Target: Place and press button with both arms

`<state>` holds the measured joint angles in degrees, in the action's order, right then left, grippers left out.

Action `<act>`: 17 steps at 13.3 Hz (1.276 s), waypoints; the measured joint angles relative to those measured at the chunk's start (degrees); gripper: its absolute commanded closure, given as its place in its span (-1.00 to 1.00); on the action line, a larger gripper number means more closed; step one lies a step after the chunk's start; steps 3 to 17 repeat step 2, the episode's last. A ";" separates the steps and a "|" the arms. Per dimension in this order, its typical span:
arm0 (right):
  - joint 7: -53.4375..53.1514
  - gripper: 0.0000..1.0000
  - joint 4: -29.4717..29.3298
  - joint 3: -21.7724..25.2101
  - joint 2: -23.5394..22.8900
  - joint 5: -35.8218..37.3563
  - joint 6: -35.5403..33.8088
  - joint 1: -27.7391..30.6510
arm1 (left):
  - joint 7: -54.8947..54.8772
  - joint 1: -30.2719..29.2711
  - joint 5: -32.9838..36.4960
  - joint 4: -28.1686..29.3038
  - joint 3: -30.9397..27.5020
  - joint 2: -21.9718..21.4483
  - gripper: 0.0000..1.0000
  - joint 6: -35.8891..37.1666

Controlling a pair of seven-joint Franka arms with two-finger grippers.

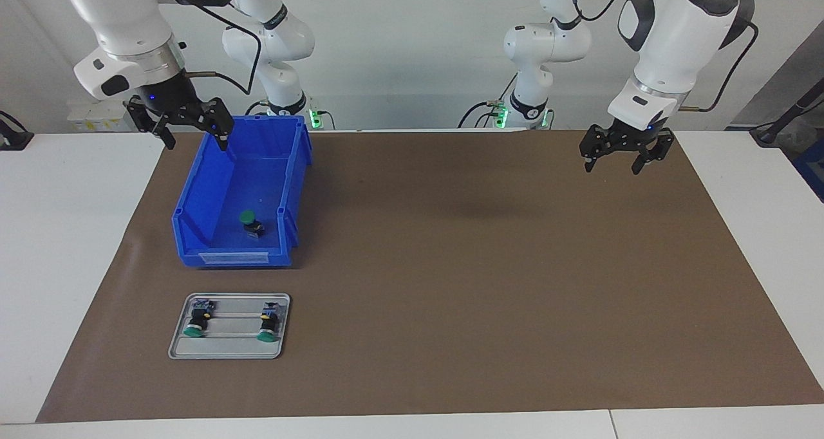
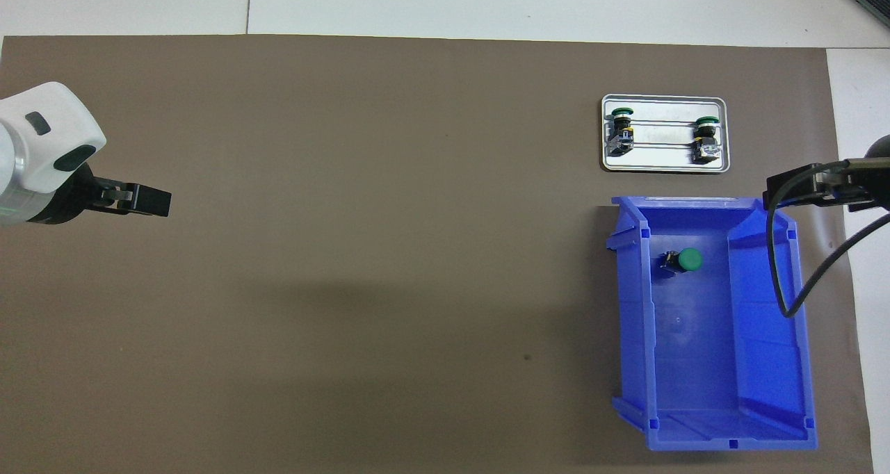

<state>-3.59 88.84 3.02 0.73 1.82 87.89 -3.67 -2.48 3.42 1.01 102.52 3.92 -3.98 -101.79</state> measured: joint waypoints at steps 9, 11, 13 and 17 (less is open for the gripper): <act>-0.03 -0.99 0.00 0.00 0.01 0.00 0.00 0.08 | 0.00 0.00 0.00 0.00 0.00 0.00 -1.00 0.00; -0.03 -0.99 0.00 0.00 0.01 0.00 0.00 0.08 | 0.00 0.00 0.00 0.00 0.00 0.00 -1.00 0.00; -0.03 -0.99 0.00 0.00 0.01 0.00 0.00 0.08 | 0.00 0.00 0.00 0.00 0.00 0.00 -1.00 0.00; -0.03 -0.99 0.00 0.00 0.01 0.00 0.00 0.08 | 0.00 0.00 0.00 0.00 0.00 0.00 -1.00 0.00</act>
